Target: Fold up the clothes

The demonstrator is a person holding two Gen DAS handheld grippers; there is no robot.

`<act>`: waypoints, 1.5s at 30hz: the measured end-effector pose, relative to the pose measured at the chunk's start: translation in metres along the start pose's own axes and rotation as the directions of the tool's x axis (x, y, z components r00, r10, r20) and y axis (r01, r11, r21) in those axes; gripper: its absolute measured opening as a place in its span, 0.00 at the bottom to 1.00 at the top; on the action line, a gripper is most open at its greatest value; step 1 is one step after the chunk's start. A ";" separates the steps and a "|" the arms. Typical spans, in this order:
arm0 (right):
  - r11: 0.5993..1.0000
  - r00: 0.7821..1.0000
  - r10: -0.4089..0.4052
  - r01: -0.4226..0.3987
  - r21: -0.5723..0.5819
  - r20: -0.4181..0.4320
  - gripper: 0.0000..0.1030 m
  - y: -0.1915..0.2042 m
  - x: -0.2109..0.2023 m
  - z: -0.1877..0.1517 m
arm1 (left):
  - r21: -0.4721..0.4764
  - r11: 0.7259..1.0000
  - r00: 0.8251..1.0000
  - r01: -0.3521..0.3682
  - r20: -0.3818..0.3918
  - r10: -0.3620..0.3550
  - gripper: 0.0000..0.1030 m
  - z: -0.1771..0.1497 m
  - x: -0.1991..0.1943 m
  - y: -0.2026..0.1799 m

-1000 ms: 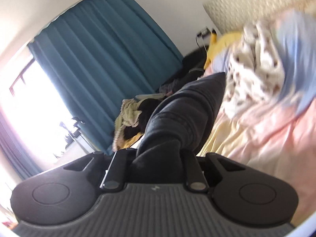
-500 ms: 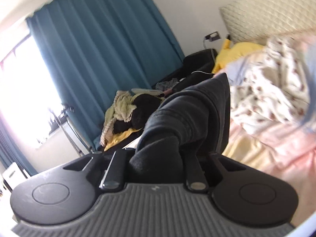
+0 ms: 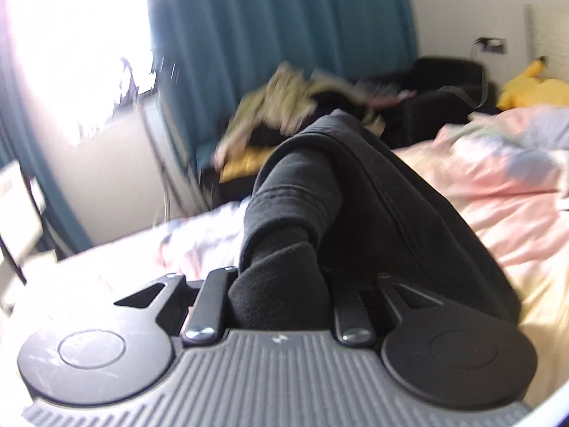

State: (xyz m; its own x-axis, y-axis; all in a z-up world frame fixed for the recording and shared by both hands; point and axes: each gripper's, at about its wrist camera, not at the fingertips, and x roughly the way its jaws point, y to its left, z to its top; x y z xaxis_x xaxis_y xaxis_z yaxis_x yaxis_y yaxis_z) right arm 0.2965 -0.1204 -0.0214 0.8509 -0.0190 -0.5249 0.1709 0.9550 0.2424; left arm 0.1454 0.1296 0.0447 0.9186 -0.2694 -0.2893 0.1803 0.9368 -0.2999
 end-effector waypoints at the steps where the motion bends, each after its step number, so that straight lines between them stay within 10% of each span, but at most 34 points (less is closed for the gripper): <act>1: 1.000 0.999 -0.003 0.002 -0.020 -0.038 0.19 0.009 0.018 -0.009 | -0.009 1.000 1.000 -0.011 -0.001 0.011 0.90 -0.001 0.003 0.006; 8: 0.987 0.992 0.004 -0.024 -0.156 -0.127 0.34 0.032 0.069 -0.048 | -0.085 0.996 0.999 -0.004 -0.048 0.000 0.90 -0.012 0.029 0.032; 12: 0.969 0.980 0.107 -0.141 -0.205 -0.169 0.76 0.042 0.055 -0.042 | -0.122 0.993 0.999 -0.003 -0.052 -0.003 0.90 -0.013 0.032 0.041; 22: 0.935 0.940 0.325 -0.336 -0.116 -0.108 0.84 -0.001 -0.058 -0.029 | -0.085 0.996 1.000 -0.015 -0.028 0.012 0.90 -0.013 0.022 0.025; 29: 0.924 0.935 0.345 -0.354 -0.145 -0.082 0.83 -0.075 -0.121 -0.086 | -0.106 0.992 0.994 0.073 -0.073 -0.081 0.90 -0.027 0.034 0.006; 33: 0.888 0.902 0.431 -0.428 -0.170 -0.025 0.81 -0.091 -0.130 -0.126 | -0.092 0.992 0.991 0.081 -0.097 -0.090 0.90 -0.039 0.038 -0.003; 37: 0.910 0.924 0.380 -0.363 -0.200 0.052 0.75 -0.070 -0.136 -0.134 | -0.127 0.989 0.991 0.079 -0.101 -0.092 0.90 -0.046 0.047 -0.006; 38: 0.913 0.928 0.369 -0.353 -0.205 0.048 0.68 -0.065 -0.133 -0.134 | -0.133 0.988 0.991 0.082 -0.098 -0.095 0.90 -0.048 0.049 -0.008; 40: 0.890 0.925 0.379 -0.359 -0.280 0.017 0.18 -0.056 -0.123 -0.139 | -0.127 0.987 0.990 0.096 -0.090 -0.108 0.90 -0.049 0.052 -0.013; 45: 0.790 0.925 0.377 -0.345 -0.507 -0.041 0.13 -0.022 -0.134 -0.165 | -0.167 0.968 0.976 0.185 -0.088 -0.201 0.89 -0.050 0.056 -0.023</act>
State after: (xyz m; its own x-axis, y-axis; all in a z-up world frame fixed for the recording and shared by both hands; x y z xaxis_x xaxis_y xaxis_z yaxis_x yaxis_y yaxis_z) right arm 0.0967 -0.0900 -0.0911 0.8314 0.3548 -0.4276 -0.4100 0.9112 -0.0411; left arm 0.1752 0.0812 -0.0104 0.8289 -0.4711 -0.3016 0.2856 0.8200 -0.4960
